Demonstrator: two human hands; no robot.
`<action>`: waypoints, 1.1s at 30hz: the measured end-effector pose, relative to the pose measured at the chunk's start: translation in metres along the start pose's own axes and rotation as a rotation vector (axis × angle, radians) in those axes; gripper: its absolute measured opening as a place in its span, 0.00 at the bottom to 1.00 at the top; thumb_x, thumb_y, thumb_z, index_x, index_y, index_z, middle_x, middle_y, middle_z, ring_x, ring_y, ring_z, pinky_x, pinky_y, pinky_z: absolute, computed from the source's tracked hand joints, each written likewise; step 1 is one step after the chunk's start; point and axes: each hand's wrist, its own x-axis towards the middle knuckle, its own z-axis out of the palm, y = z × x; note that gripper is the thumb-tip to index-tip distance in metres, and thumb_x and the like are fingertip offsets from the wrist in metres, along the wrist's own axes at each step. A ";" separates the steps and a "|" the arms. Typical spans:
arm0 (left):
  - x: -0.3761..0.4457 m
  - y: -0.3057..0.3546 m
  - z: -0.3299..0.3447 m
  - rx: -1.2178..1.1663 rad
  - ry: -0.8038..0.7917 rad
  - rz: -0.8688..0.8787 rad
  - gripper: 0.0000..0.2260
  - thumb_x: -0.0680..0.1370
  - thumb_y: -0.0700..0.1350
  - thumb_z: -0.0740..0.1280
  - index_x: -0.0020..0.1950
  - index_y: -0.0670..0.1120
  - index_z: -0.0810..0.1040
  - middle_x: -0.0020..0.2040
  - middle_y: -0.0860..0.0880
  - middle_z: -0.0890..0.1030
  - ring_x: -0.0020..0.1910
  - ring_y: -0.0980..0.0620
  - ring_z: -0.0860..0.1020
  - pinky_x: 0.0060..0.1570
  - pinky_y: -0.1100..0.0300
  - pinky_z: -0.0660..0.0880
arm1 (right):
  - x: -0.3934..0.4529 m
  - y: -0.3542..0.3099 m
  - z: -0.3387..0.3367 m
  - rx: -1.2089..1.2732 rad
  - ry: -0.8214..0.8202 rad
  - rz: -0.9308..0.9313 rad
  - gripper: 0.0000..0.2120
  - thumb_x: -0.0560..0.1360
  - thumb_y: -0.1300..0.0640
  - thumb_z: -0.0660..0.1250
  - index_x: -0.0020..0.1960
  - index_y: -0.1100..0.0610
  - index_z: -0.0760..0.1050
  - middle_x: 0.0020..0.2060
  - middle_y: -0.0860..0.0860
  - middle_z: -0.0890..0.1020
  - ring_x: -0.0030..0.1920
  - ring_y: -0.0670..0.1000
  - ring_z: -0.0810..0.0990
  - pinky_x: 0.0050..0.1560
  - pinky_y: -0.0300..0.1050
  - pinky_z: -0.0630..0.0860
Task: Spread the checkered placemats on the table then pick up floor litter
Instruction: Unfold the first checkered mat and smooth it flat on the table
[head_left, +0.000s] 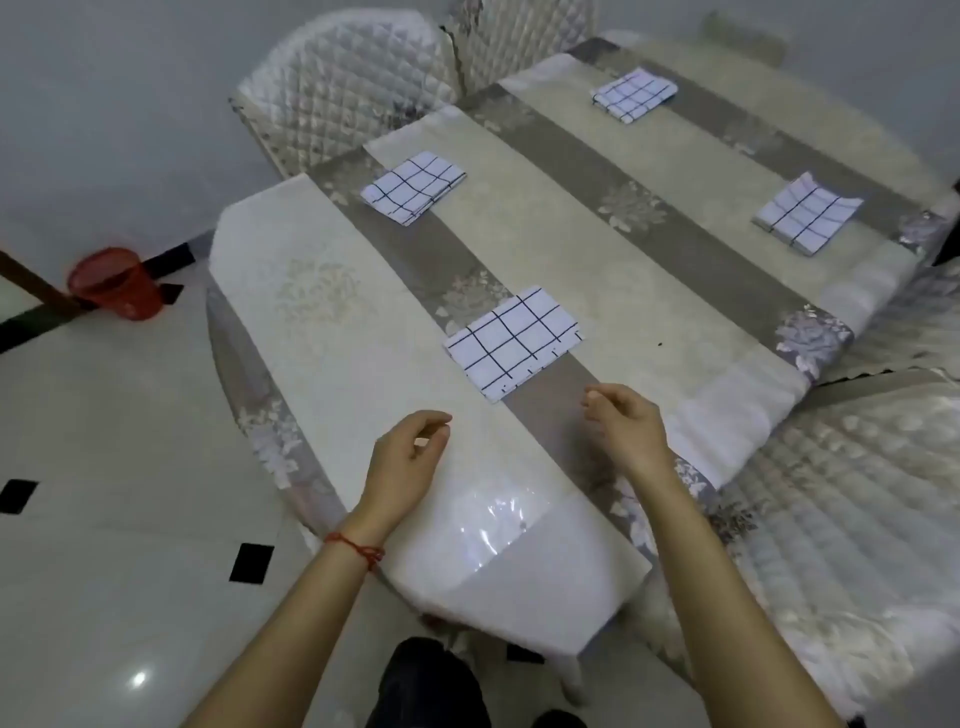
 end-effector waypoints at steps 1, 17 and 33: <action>0.020 -0.001 0.000 0.021 0.004 0.001 0.08 0.77 0.40 0.63 0.54 0.44 0.78 0.52 0.50 0.80 0.45 0.62 0.76 0.41 0.79 0.68 | 0.016 -0.004 0.005 -0.051 0.036 0.007 0.07 0.75 0.57 0.62 0.48 0.50 0.79 0.47 0.50 0.82 0.51 0.54 0.80 0.50 0.45 0.74; 0.173 -0.006 0.048 0.276 -0.084 -0.089 0.13 0.76 0.43 0.65 0.59 0.40 0.75 0.54 0.40 0.78 0.53 0.42 0.76 0.51 0.53 0.72 | 0.161 -0.005 0.070 -0.551 0.166 0.097 0.16 0.74 0.56 0.63 0.61 0.59 0.73 0.54 0.58 0.78 0.57 0.58 0.75 0.59 0.53 0.72; 0.137 0.031 0.009 0.068 -0.156 -0.030 0.18 0.73 0.43 0.69 0.62 0.44 0.73 0.57 0.47 0.77 0.55 0.50 0.74 0.51 0.66 0.67 | 0.088 -0.083 0.036 -0.070 0.068 -0.340 0.11 0.72 0.63 0.68 0.38 0.47 0.78 0.36 0.39 0.81 0.37 0.36 0.76 0.42 0.30 0.72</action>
